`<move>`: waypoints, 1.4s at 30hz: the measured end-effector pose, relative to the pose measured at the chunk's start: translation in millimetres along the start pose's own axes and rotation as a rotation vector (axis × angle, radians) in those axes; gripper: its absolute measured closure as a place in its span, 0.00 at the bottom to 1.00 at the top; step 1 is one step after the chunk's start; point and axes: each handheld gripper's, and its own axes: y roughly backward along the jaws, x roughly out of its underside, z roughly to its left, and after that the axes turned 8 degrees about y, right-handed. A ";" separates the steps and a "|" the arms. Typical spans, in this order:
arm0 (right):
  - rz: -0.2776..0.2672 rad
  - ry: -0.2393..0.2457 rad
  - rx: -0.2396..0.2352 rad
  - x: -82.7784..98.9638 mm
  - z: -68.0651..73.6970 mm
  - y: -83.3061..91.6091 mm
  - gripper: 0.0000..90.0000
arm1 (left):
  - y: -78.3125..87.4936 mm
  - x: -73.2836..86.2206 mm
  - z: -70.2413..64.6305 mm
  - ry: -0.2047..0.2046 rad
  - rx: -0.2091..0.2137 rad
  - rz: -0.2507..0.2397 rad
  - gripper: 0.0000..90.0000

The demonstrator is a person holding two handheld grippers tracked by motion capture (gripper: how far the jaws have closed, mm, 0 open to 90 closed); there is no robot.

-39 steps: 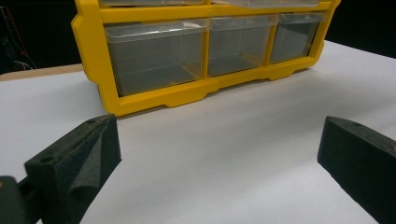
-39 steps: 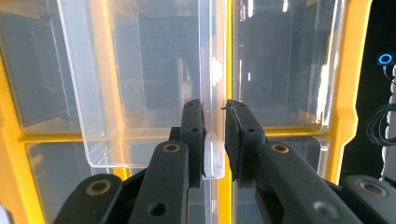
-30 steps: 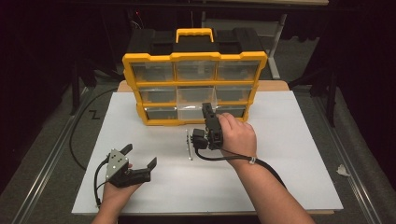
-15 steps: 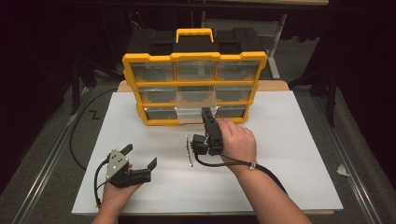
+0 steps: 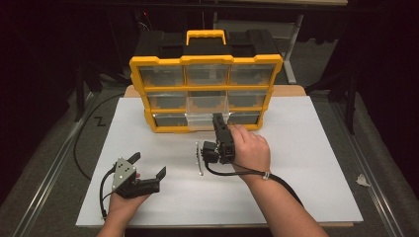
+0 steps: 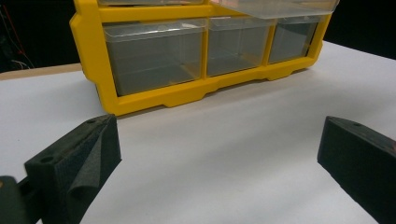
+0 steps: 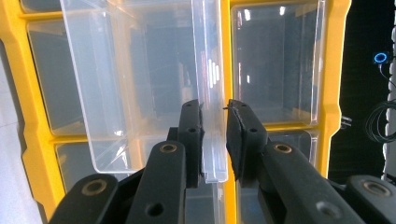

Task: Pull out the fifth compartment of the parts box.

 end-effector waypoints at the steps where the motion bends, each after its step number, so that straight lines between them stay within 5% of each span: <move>1: 0.004 -0.004 -0.003 -0.5 -0.3 0.0 0.87 | 0.0 0.0 -0.1 0.000 0.000 0.000 0.00; 8: 0.004 -0.017 -0.017 -1.0 -1.7 0.1 0.86 | -0.1 0.2 -0.3 -0.001 0.001 0.000 0.00; 17: -0.032 -0.043 -0.075 17.0 -5.6 18.6 0.67 | 0.5 0.5 1.4 0.003 -0.005 0.000 0.00; 28: -0.031 -0.034 -0.166 52.0 35.9 36.9 0.59 | -1.7 1.7 0.9 0.000 -0.015 0.006 0.00; 34: 0.016 -0.035 -0.238 84.2 74.2 44.1 0.57 | -1.7 2.3 2.4 -0.003 -0.025 0.010 0.00; 42: 0.089 -0.043 -0.263 124.7 93.9 54.7 0.53 | -2.3 3.5 3.9 0.002 -0.044 0.017 0.00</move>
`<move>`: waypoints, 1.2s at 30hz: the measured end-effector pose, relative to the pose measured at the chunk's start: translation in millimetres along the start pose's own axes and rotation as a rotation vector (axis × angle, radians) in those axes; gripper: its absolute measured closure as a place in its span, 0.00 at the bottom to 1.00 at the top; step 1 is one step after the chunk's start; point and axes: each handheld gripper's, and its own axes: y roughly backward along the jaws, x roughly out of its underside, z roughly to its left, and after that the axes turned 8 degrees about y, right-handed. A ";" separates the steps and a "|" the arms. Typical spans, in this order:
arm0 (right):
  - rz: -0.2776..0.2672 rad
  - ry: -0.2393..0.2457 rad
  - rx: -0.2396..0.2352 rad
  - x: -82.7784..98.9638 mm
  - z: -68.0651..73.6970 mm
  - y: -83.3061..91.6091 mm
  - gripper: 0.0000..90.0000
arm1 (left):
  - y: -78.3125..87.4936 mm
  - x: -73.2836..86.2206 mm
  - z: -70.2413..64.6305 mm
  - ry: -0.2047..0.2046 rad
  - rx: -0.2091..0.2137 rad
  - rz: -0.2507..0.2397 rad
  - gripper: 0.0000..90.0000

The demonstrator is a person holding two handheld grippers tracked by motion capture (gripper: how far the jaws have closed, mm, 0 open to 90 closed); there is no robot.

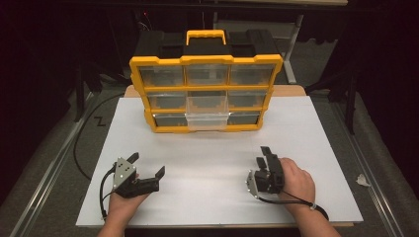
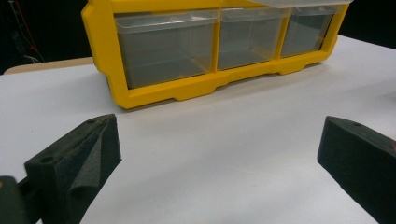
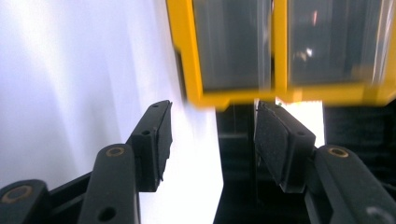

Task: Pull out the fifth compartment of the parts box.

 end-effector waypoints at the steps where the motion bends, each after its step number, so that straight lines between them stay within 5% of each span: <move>1: 0.001 -0.001 -0.011 6.3 0.8 0.2 0.52 | -0.4 0.4 -0.1 0.002 -0.003 0.002 0.00; 5: 0.016 -0.042 -0.017 22.2 2.5 2.4 0.48 | -2.5 1.3 -2.1 0.000 -0.007 0.013 0.00; 12: 0.010 -0.035 -0.019 20.0 2.2 1.6 0.40 | -1.3 0.8 -3.5 -0.010 0.000 0.010 0.00; 15: 0.021 -0.042 -0.042 20.2 3.5 -1.1 0.28 | 0.2 0.2 -3.1 -0.011 0.005 0.005 0.00; 20: 0.026 -0.039 -0.018 20.5 0.6 -0.3 0.16 | 0.5 -0.2 -3.2 -0.013 0.012 0.005 0.00; 23: 0.043 -0.035 -0.005 22.2 -1.3 -0.9 0.01 | -0.9 -0.2 -3.2 -0.018 0.012 0.011 0.00; 25: 0.042 -0.037 0.001 23.9 -1.3 -1.2 0.01 | -1.6 -0.7 -2.8 -0.002 0.018 0.025 0.00; 32: 0.036 -0.107 0.024 27.6 -3.7 0.4 0.01 | -3.6 -0.4 -3.2 0.013 0.022 0.036 0.00; 36: 0.028 -0.199 0.008 28.8 -5.5 0.8 0.01 | -3.8 -0.4 -2.9 0.007 0.016 0.026 0.00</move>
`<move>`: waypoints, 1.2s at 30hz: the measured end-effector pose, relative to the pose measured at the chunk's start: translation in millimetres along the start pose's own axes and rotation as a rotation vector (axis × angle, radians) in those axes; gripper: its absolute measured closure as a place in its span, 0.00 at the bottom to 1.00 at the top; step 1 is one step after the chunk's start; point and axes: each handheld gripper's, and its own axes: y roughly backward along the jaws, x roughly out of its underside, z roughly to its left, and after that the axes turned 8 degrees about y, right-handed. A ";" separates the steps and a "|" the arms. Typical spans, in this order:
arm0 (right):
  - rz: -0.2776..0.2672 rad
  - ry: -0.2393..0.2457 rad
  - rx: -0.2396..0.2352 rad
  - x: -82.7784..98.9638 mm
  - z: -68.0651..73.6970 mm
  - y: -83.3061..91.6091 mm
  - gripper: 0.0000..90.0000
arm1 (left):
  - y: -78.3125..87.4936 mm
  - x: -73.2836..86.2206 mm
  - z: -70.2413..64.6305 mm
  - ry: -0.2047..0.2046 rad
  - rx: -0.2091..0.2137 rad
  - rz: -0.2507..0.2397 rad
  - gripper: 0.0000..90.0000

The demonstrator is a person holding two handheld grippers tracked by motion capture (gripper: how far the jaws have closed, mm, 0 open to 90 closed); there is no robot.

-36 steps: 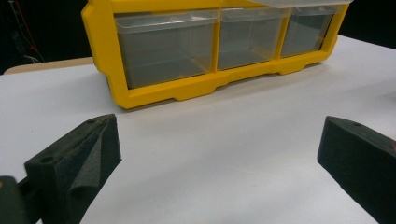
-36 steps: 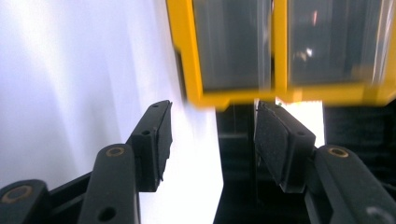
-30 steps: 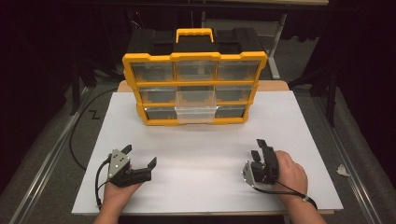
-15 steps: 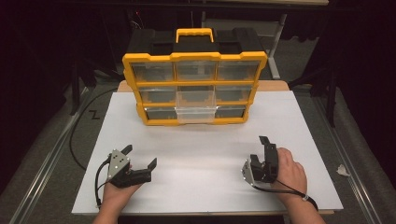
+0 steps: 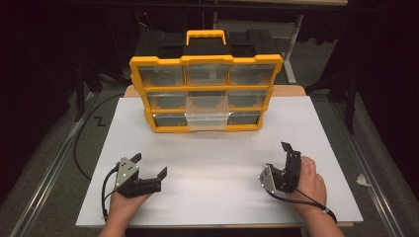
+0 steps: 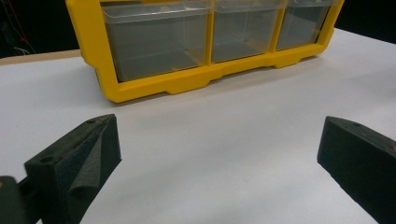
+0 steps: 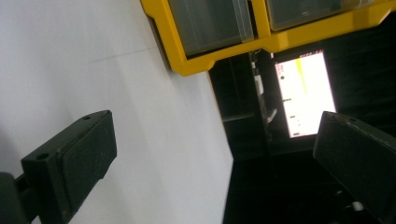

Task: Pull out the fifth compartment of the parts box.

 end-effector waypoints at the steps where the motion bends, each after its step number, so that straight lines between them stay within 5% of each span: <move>1: 0.007 -0.046 -0.020 0.3 0.1 -0.6 0.01 | 0.3 -0.1 1.0 -0.001 -0.004 0.000 0.00; 7: 0.018 -0.184 -0.078 4.0 -1.6 -3.6 0.01 | 0.0 -0.9 1.7 0.006 -0.004 -0.003 0.00; 14: 0.024 -0.472 -0.182 13.7 -3.2 -9.4 0.01 | -1.4 -0.9 0.4 -0.006 0.000 0.006 0.00; 18: 0.024 -0.597 -0.231 22.0 -5.2 -13.7 0.01 | -1.4 -1.3 -0.4 -0.010 0.007 0.007 0.00; 19: 0.024 -0.597 -0.231 22.0 -5.2 -13.7 0.01 | -1.4 -1.3 -0.4 -0.010 0.007 0.007 0.00; 23: 0.020 -0.752 -0.280 33.6 -7.4 -16.2 0.01 | -3.0 -1.7 0.0 -0.003 0.006 0.010 0.00; 32: -0.065 -1.032 -0.371 51.0 -14.6 -15.8 0.01 | -4.2 -1.6 1.5 0.007 -0.010 0.019 0.00; 36: -0.106 -1.100 -0.398 52.7 -16.8 -13.5 0.01 | -3.6 -1.6 2.2 0.014 -0.019 0.023 0.01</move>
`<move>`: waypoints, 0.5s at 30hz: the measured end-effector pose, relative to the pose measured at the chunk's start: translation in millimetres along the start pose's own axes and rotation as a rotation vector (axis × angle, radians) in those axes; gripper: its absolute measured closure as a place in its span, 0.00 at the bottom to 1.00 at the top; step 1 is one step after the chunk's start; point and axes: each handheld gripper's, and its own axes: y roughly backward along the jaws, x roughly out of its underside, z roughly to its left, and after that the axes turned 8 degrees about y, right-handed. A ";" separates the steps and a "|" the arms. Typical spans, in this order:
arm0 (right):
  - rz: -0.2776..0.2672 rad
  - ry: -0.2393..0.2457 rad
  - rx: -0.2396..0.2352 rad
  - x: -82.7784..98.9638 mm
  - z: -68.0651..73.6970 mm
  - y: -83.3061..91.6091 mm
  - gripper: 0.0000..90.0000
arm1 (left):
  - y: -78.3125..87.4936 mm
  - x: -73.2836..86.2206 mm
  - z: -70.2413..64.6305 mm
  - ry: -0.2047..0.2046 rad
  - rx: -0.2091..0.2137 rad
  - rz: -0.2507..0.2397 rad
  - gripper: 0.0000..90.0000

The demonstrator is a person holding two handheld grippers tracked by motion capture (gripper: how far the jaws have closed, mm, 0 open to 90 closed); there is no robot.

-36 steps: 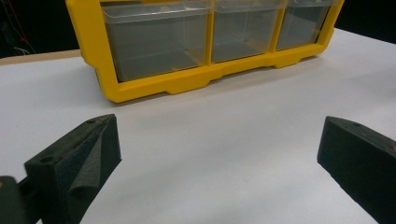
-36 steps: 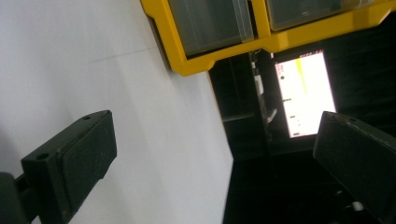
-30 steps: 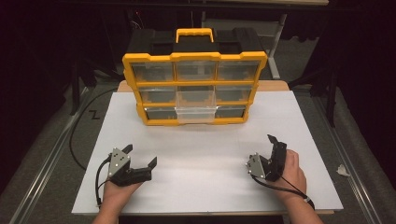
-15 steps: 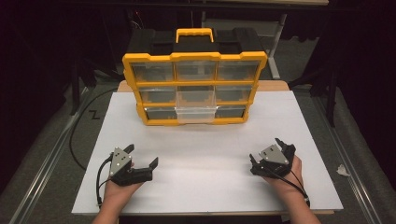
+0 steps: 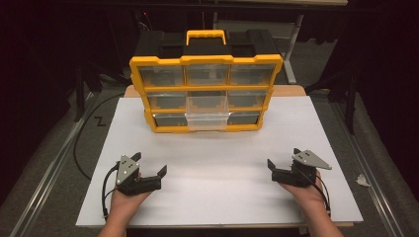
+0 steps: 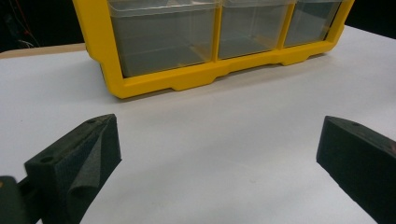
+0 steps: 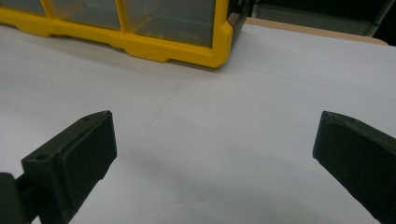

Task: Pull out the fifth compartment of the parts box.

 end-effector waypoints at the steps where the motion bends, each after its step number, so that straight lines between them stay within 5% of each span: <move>1: -0.022 -0.046 -0.036 -0.1 -0.3 2.8 0.01 | 0.5 0.3 0.2 0.005 -0.008 0.000 0.01; 6: -0.072 -0.126 -0.108 2.8 -3.1 11.5 0.01 | 1.3 0.8 0.3 0.011 0.002 0.007 0.01; 12: -0.092 -0.135 -0.070 2.8 -6.9 7.9 0.01 | 1.5 0.3 0.7 0.004 0.006 0.004 0.01; 15: -0.081 -0.091 -0.053 2.7 -3.0 6.2 0.01 | 2.3 -0.3 1.1 0.008 0.014 -0.002 0.01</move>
